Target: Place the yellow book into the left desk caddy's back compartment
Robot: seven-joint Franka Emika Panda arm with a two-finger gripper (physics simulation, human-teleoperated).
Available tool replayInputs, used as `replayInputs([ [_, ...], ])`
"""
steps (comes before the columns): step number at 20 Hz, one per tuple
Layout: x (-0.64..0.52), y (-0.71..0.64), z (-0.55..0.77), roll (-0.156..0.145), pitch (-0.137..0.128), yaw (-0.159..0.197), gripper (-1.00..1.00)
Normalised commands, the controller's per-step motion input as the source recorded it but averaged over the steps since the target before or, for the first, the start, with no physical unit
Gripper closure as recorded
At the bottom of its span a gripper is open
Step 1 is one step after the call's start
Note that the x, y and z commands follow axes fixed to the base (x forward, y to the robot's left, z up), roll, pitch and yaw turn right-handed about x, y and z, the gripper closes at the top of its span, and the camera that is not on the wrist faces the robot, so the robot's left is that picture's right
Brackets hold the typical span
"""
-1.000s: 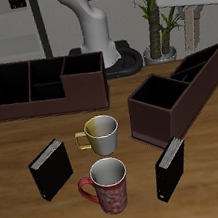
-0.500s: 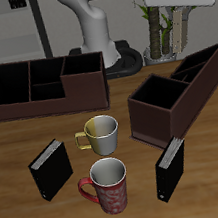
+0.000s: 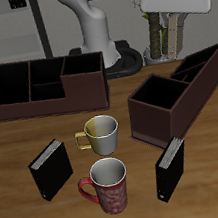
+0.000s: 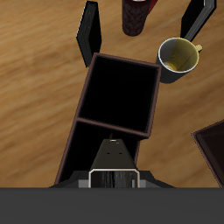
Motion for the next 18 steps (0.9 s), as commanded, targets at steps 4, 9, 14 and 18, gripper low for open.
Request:
replayInputs([
  [4,-0.05,0.23,-0.09,0.047,0.013,0.006,1.00],
  [9,-0.01,0.12,0.03,0.024,-0.005,-0.002,1.00],
  [14,-0.03,0.12,0.07,0.024,-0.011,-0.007,1.00],
  [18,-0.08,0.29,0.02,0.074,-0.013,0.026,1.00],
])
